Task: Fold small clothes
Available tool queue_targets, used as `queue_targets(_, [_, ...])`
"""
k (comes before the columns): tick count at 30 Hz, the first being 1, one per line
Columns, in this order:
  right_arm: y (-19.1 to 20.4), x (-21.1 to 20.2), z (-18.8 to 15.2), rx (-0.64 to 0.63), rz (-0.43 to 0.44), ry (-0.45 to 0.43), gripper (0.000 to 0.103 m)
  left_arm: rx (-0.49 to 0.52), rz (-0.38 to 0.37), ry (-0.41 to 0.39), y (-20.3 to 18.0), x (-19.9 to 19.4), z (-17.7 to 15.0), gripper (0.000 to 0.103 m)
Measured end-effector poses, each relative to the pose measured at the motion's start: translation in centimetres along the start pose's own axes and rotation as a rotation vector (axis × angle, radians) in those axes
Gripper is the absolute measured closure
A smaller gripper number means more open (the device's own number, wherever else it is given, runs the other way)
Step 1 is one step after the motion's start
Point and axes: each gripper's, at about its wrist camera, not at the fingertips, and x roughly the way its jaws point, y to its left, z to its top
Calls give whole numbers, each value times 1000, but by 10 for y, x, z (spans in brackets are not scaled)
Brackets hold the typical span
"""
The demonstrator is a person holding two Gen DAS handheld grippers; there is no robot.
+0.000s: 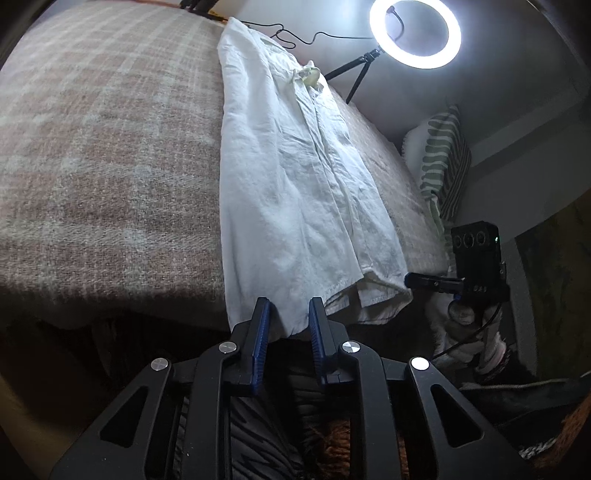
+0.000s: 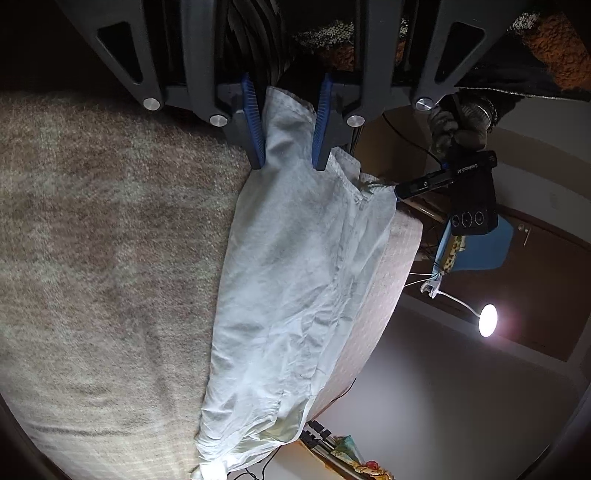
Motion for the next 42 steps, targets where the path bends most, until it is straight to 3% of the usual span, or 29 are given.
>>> queue_targets(6, [-3,2,-5,5,-11,28,55,-33,69,35,8,1,1,57])
queue_targets(13, [-7,16,-3,17,12,45,48,-156,-26,41,29,9,-2,57])
queue_targets(15, [-5,22,-3,5,13,54,48,-154,-41,45,26,13,-1,60])
queue_targets(17, [-4,25,-4,-1,23,57,61,-153,-68,51,22,16,-1,65])
queue_targets(21, [0,25,-4,-6,38,41,80,-126,-81,41,15,13,-2,90])
queue_targets(25, [9,23,-2,-19,48,10,94,-124,-128,9,6,8,1,95])
queue_targets(35, [30,-5,21,-25,141,-108,97,-94,-242,-81,-21,-10,44,96])
queue_targets(42, [30,-25,67,-44,136,-186,97,-28,-232,-167,-31,-14,100,98])
